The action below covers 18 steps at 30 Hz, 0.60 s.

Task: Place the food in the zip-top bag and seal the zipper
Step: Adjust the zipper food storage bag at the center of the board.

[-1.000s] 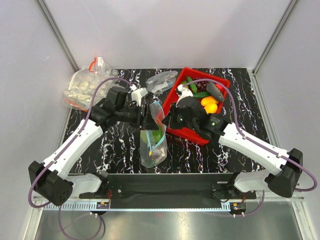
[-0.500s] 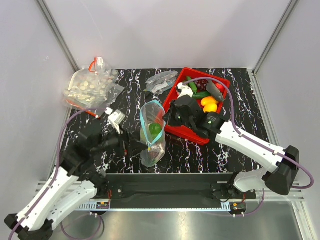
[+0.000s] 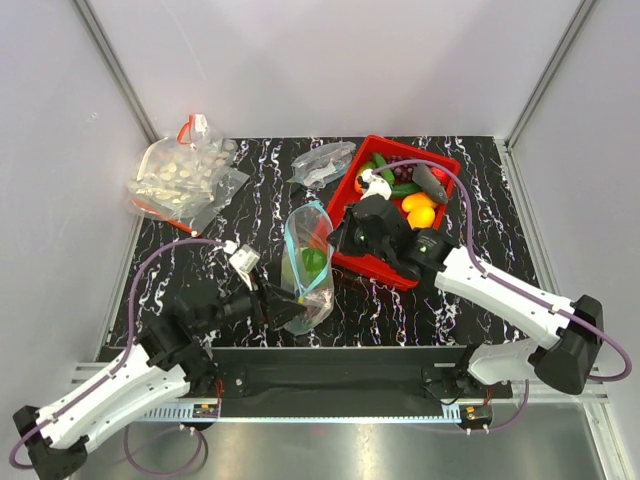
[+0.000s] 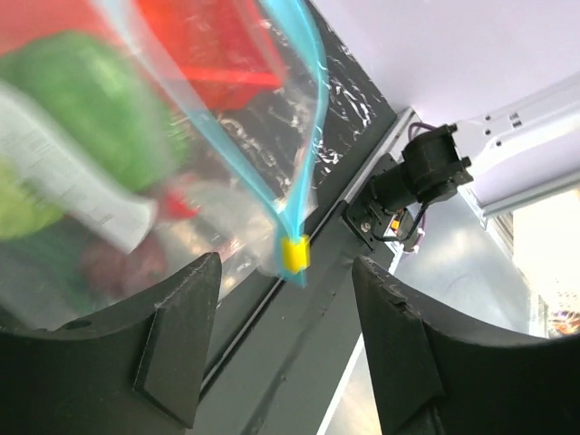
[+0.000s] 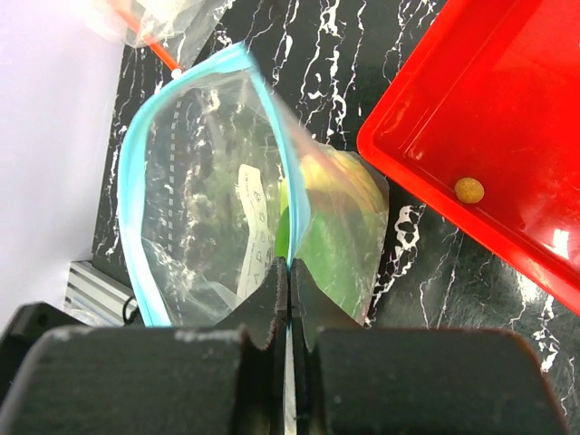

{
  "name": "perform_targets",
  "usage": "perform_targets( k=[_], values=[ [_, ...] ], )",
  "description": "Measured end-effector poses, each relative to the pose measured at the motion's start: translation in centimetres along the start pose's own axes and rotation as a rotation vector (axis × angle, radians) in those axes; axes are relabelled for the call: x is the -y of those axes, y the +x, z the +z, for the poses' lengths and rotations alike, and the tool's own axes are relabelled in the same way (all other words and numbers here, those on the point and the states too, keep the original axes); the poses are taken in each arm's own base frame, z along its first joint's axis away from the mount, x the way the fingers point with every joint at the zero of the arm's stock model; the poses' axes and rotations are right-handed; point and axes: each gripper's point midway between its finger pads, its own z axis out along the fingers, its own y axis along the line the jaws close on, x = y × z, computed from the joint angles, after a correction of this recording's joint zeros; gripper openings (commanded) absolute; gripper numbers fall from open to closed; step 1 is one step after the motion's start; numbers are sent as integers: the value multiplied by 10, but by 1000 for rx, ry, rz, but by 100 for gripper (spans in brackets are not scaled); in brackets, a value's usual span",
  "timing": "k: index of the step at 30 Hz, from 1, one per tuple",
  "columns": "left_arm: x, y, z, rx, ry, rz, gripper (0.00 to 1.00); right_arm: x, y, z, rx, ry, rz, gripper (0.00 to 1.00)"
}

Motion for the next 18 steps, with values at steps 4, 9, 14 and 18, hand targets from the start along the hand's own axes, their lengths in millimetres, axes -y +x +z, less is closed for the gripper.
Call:
perform_targets(
  k=[4,9,14,18],
  values=[
    [7,6,10,-13,9,58,65,0,-2,-5,7,-5,10,0],
    [-10,15,30,-81,-141,142,26,0,-2,-8,5,-3,20,0],
    [-18,-1,28,-36,-253,199,0,3,-2,-7,8,8,22,1],
    [-15,-18,13,-12,-286,222,0,4,-3,-9,15,12,18,19]
  ],
)
